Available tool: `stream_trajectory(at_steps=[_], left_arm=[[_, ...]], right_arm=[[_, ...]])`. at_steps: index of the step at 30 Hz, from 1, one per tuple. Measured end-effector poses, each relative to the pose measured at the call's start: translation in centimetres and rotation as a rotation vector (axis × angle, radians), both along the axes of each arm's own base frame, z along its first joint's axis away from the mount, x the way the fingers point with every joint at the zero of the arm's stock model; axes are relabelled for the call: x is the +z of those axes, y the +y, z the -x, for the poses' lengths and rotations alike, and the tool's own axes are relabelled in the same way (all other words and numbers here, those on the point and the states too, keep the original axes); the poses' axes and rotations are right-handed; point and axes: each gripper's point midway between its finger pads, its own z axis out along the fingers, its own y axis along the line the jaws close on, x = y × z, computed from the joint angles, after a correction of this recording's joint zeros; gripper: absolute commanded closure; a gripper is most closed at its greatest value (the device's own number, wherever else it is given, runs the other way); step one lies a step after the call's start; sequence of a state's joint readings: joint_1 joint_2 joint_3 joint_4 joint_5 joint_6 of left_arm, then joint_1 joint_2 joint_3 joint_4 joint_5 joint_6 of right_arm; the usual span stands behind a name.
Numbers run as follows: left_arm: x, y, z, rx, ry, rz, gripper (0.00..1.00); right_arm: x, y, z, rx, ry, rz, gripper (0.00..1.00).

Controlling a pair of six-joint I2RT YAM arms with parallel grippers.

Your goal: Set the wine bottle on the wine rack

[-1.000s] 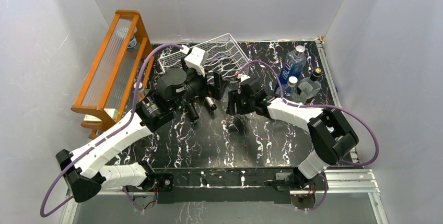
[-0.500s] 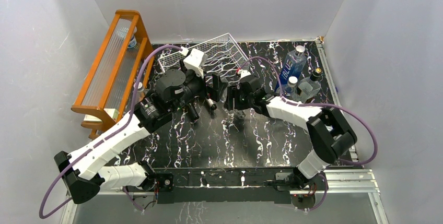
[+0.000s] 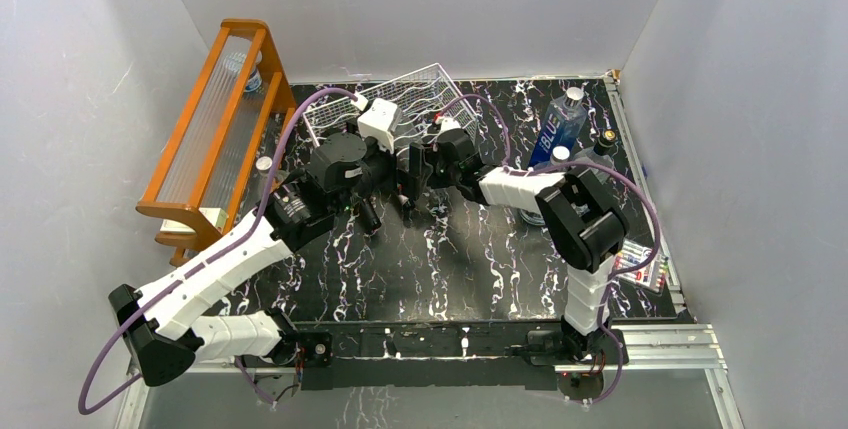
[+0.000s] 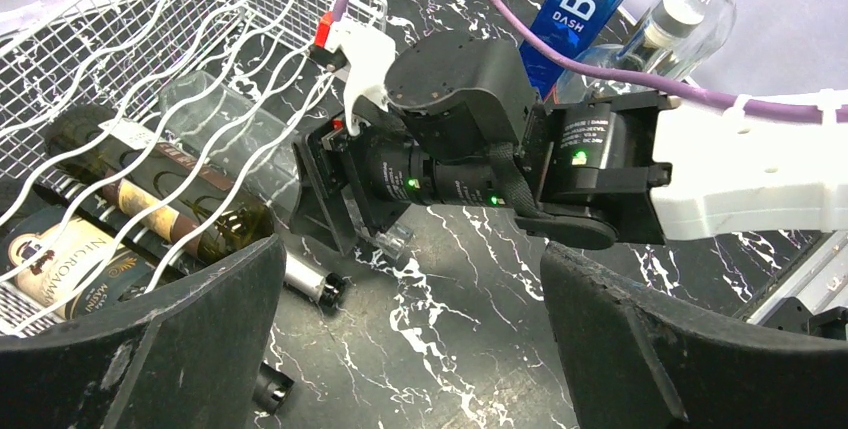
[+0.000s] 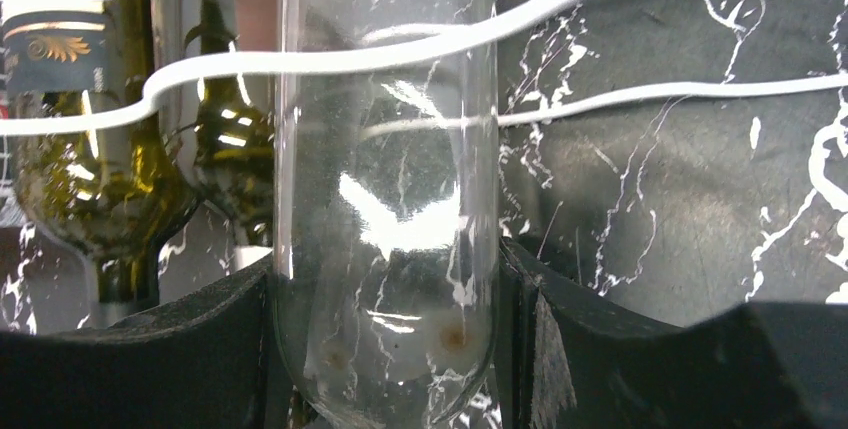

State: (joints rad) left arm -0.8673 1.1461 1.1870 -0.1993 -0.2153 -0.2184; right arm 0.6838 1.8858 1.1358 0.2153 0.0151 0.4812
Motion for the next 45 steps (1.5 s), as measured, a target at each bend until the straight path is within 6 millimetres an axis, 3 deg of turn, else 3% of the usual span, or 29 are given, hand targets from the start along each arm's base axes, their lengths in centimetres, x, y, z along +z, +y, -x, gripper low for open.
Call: stream_trajectory(at_steps=[13, 21, 30, 40, 45], left_arm=[[-0.1, 0.4, 0.2, 0.010, 0.012, -0.002, 0.02], [0.0, 0.5, 0.3, 0.014, 0.014, 0.003, 0.02], [0.0, 0.5, 0.3, 0.015, 0.016, 0.005, 0.02], [-0.2, 0.6, 0.4, 0.016, 0.024, -0.002, 0.02], [-0.3, 0.6, 0.4, 0.016, 0.024, -0.002, 0.02]], right_arm=[[-1.6, -0.9, -4.2, -0.035, -0.018, 0.017, 0.86], [-2.1, 0.5, -4.9, 0.014, -0.011, 0.000, 0.79], [-2.6, 1.1, -5.1, 0.022, 0.006, -0.011, 0.37], [-2.4, 0.9, -5.0, 0.022, 0.001, -0.016, 0.03], [-1.2, 0.1, -4.6, 0.023, -0.015, -0.032, 0.02]])
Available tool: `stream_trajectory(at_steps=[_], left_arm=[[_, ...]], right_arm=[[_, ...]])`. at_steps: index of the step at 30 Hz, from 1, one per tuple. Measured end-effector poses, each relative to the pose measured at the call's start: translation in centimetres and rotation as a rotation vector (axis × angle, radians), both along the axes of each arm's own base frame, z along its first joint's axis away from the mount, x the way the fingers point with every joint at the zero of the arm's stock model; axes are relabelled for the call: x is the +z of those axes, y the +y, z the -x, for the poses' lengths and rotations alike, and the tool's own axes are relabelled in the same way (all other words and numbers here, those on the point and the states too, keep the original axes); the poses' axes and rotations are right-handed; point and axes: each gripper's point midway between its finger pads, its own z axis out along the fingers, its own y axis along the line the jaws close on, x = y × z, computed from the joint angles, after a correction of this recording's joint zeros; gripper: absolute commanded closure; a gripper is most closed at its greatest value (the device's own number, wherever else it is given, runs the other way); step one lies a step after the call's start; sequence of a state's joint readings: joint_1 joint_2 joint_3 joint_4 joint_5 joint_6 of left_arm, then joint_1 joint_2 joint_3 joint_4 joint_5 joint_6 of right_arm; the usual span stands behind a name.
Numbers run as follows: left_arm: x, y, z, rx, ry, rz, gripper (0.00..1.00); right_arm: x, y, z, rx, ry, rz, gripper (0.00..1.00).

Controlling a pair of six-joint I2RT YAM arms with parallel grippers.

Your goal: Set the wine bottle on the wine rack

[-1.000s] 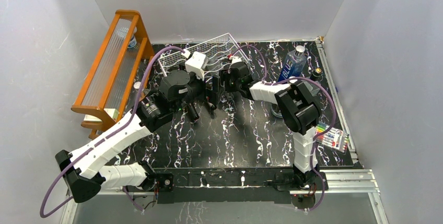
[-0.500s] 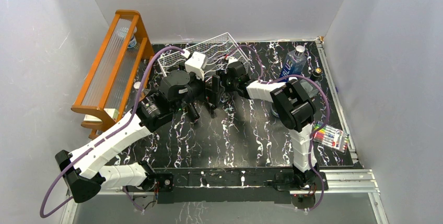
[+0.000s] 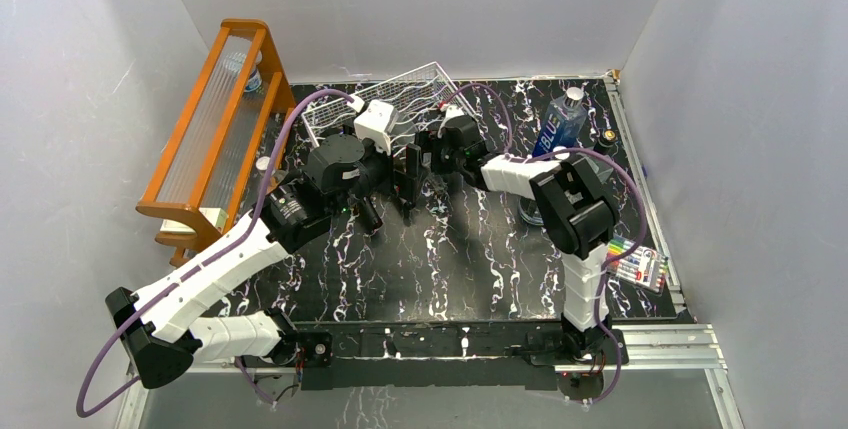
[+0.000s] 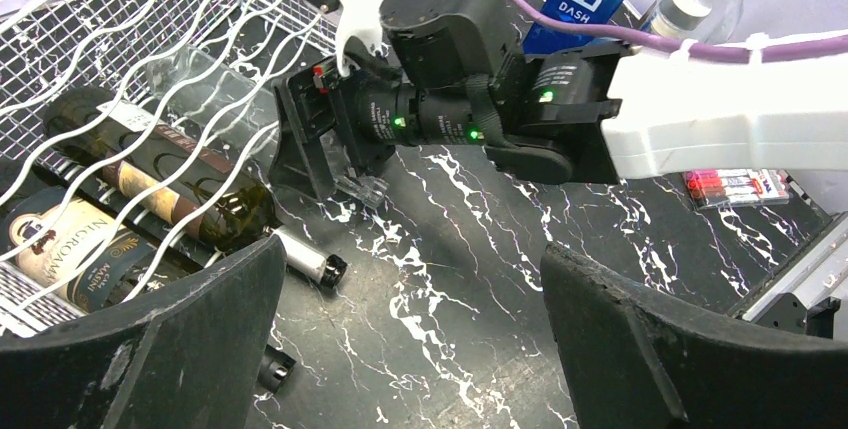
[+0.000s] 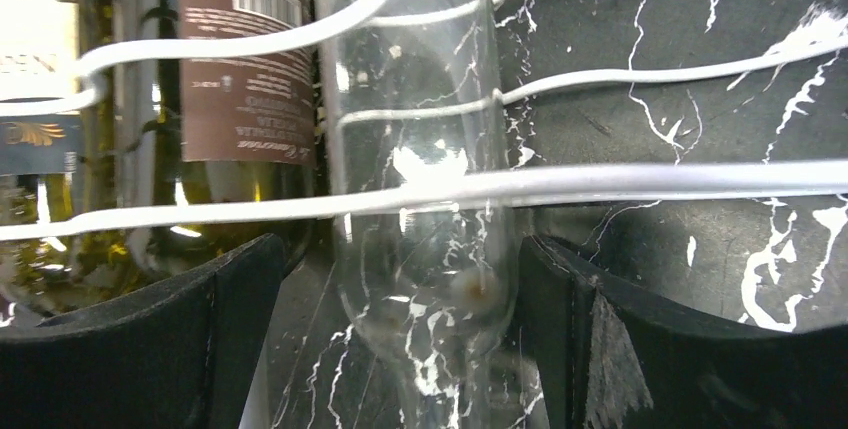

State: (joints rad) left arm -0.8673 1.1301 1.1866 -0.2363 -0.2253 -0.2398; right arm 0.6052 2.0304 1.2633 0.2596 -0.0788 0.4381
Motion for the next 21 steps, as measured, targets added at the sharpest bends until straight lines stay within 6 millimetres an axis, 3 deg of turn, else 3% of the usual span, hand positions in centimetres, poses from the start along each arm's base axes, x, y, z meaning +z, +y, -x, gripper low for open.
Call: stream_trajectory(at_steps=[6, 15, 18, 21], left_arm=[[0.0, 0.0, 0.0, 0.000, -0.001, -0.002, 0.02], [-0.1, 0.4, 0.0, 0.012, -0.011, -0.008, 0.02], [-0.3, 0.6, -0.1, 0.017, -0.012, -0.015, 0.02], [-0.3, 0.6, -0.1, 0.017, -0.014, -0.020, 0.02]], right_arm=[[2.5, -0.7, 0.8, 0.001, -0.034, -0.024, 0.02], [3.9, -2.7, 3.5, 0.005, -0.029, -0.003, 0.04], [3.0, -3.3, 4.3, 0.009, -0.001, 0.028, 0.14], [1.0, -4.3, 5.8, 0.025, 0.059, 0.081, 0.32]])
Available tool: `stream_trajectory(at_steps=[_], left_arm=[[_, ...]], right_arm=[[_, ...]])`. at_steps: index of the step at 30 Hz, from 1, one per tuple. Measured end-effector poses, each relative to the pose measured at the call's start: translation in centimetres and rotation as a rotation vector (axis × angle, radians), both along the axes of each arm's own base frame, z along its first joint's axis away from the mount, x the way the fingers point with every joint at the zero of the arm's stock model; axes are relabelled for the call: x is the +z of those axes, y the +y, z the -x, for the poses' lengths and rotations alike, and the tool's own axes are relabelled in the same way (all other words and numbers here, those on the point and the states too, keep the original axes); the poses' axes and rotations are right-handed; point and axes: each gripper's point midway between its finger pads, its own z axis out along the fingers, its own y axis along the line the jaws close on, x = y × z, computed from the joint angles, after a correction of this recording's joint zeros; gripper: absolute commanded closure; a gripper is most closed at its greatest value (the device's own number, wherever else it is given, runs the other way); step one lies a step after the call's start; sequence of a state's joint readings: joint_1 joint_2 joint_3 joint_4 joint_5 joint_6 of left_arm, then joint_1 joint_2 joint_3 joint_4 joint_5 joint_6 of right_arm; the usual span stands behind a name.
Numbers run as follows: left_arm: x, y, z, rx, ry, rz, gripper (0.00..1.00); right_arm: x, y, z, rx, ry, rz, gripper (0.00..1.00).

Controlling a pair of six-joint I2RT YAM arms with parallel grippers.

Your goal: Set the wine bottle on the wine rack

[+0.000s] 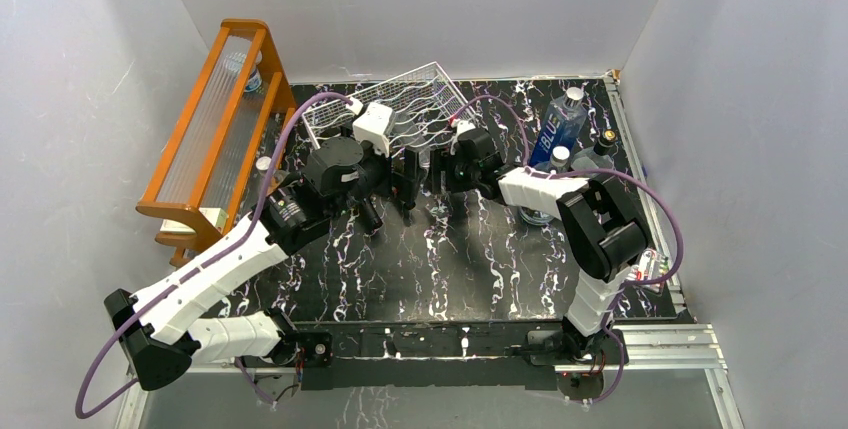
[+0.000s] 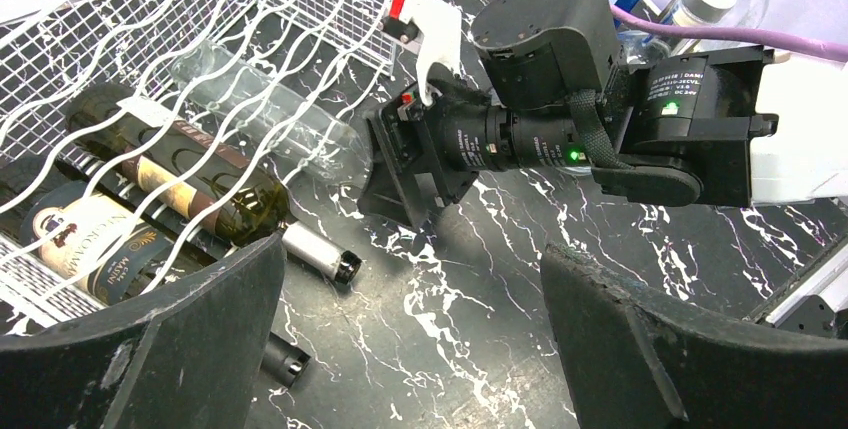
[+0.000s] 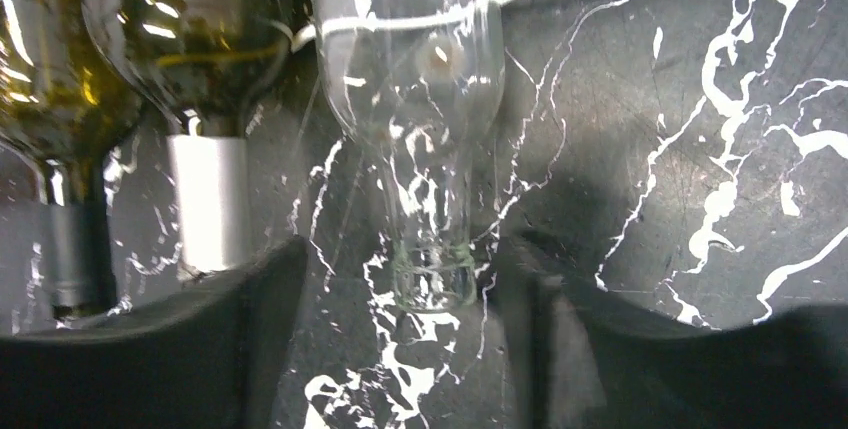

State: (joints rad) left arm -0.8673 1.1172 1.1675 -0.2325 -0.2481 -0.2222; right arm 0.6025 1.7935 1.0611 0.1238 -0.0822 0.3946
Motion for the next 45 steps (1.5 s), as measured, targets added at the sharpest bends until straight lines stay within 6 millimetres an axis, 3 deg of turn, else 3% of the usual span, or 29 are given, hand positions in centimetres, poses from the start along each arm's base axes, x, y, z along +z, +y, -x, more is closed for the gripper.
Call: stream_trajectory(at_steps=[5, 9, 20, 23, 29, 33, 36, 45], left_arm=[[-0.3, 0.0, 0.0, -0.001, 0.002, -0.007, 0.02], [-0.3, 0.0, 0.0, -0.004, 0.002, -0.009, 0.02], [-0.4, -0.1, 0.1, -0.012, 0.001, -0.015, 0.02], [-0.5, -0.1, 0.0, -0.013, 0.002, -0.018, 0.02], [-0.5, -0.1, 0.0, -0.016, 0.002, -0.020, 0.02], [-0.5, -0.1, 0.0, -0.015, -0.001, -0.024, 0.02], [-0.5, 0.0, -0.1, -0.008, -0.003, -0.026, 0.02], [-1.2, 0.1, -0.8, 0.009, 0.008, -0.046, 0.03]], right_arm=[[-1.0, -0.5, 0.9, 0.033, 0.021, 0.038, 0.54], [-1.2, -0.5, 1.0, 0.061, 0.017, 0.052, 0.65], [-0.9, 0.5, -1.0, 0.078, -0.019, 0.064, 0.68], [-0.6, 0.8, -1.5, 0.082, -0.031, 0.062, 0.60], [-0.7, 1.5, -2.2, 0.093, 0.001, 0.078, 0.24], [-0.1, 1.1, -1.9, 0.085, -0.009, 0.075, 0.17], [1.6, 0.2, -1.3, 0.057, -0.036, 0.073, 0.16], [11.8, -2.9, -2.7, -0.129, -0.228, -0.006, 0.20]])
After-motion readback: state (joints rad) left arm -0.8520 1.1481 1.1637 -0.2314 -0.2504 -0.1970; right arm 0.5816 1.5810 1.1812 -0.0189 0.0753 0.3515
